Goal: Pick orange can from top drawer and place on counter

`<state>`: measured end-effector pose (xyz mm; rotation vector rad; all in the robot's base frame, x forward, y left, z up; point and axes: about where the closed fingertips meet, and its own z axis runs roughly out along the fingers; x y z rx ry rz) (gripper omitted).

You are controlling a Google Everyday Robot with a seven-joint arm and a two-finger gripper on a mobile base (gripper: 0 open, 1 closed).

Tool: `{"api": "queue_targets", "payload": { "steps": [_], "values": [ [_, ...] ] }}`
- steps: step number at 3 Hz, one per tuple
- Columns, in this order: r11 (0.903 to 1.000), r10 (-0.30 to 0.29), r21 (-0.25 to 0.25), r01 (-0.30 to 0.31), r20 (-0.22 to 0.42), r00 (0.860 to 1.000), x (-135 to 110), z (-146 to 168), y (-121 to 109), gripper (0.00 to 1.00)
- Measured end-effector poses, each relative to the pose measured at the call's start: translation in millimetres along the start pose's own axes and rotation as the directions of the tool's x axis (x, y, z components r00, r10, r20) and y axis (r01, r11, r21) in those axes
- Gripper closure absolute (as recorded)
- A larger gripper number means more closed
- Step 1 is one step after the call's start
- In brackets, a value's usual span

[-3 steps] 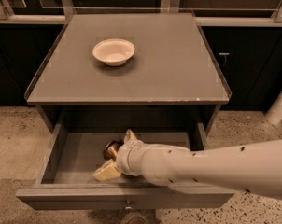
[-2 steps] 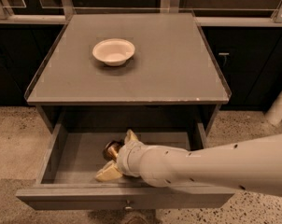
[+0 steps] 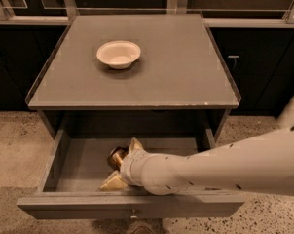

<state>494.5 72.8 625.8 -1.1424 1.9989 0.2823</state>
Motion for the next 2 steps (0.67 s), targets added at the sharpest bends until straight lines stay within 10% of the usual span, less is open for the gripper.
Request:
{"api": "queue_targets", "payload": {
  "steps": [2],
  "values": [
    [0.9982,-0.012,-0.059,0.009,-0.055,0.998,10.6,8.0,6.9,0.20]
  ]
}}
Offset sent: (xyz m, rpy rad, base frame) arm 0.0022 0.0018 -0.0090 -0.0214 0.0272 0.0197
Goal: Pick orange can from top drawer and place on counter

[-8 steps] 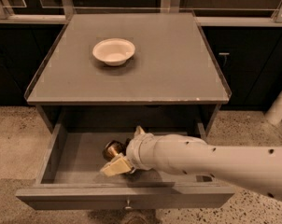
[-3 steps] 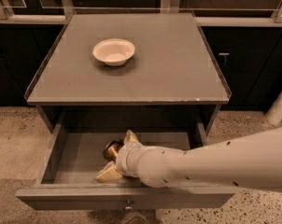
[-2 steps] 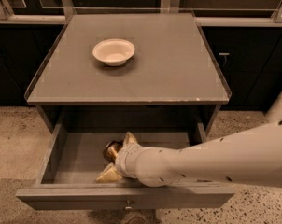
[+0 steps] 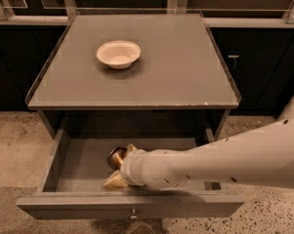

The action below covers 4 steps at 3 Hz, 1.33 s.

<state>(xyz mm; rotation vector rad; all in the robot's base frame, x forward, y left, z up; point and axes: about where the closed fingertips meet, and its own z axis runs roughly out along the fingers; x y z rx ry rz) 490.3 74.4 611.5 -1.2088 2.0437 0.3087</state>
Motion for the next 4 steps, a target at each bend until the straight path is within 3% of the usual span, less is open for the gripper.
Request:
{"api": "queue_targets", "payload": {
  "steps": [3,4],
  "values": [
    [1.0000,0.000,0.000,0.000,0.000,1.000,0.0,0.0,0.0,0.88],
    [1.0000,-0.005,-0.001,0.005,0.013,1.000,-2.6,-3.3,-1.1,1.00]
  ]
}}
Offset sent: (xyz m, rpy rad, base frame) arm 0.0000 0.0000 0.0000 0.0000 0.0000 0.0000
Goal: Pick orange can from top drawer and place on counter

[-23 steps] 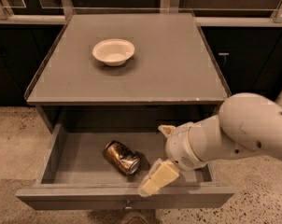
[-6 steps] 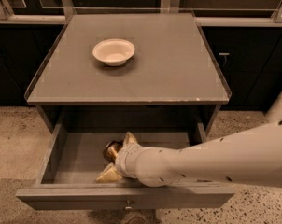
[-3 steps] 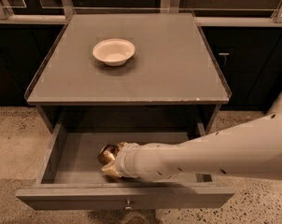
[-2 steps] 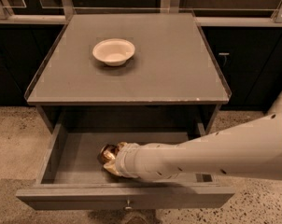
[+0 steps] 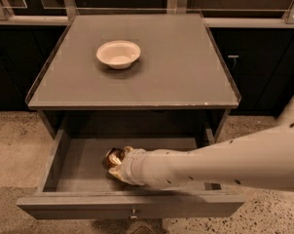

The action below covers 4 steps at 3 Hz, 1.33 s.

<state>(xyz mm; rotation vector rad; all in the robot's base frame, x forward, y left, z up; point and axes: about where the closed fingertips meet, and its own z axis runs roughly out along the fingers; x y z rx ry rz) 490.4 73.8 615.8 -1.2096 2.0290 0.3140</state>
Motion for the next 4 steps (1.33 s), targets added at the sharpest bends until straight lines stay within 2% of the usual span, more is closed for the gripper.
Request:
{"api": "queue_targets", "payload": {
  "steps": [1,2,3,4],
  "values": [
    [0.9919,-0.101,-0.070,0.106,0.072,0.992,-31.3,0.3,13.6,1.00],
    [0.9500,-0.248,-0.157,0.270,0.145,0.958,-54.6,-12.7,40.8,1.00],
    [0.9005,-0.323,-0.237,0.364,0.197,0.926,-65.6,-56.4,84.2,1.00],
    [0.8900,-0.343,-0.224,0.397,0.245,0.907,-81.3,-103.1,104.5,1.00]
  ]
}}
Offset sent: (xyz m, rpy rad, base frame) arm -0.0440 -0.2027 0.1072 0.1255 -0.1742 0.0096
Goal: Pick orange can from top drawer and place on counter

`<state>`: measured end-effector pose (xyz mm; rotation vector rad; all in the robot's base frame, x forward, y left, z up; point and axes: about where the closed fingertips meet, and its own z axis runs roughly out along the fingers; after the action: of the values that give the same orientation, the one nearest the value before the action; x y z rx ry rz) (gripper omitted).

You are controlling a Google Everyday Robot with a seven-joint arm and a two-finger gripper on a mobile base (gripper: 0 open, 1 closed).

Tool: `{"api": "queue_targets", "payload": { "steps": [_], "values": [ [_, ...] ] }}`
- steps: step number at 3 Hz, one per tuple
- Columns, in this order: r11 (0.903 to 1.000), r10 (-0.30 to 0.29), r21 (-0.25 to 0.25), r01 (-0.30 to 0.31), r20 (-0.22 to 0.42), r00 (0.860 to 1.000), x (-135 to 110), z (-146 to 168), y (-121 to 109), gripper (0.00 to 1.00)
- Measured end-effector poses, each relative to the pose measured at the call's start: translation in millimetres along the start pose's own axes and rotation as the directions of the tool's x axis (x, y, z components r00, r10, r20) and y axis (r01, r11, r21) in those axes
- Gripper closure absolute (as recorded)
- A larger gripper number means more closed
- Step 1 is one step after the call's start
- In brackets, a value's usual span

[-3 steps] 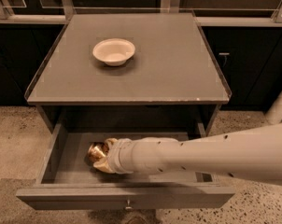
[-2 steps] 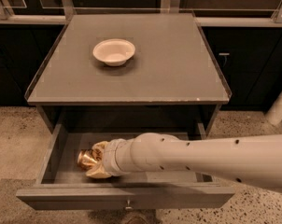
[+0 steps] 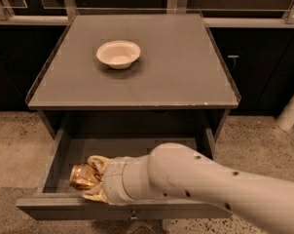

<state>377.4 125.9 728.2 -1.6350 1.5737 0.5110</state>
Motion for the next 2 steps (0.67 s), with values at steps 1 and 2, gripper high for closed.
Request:
{"api": "queue_targets", "payload": {
  "steps": [1,2],
  "values": [
    [0.9973,0.034,0.065,-0.034,-0.001,0.999,16.1,-24.3,-9.9,1.00],
    [0.9973,0.034,0.066,-0.034,-0.002,0.999,16.3,-24.5,-10.1,1.00]
  ]
}}
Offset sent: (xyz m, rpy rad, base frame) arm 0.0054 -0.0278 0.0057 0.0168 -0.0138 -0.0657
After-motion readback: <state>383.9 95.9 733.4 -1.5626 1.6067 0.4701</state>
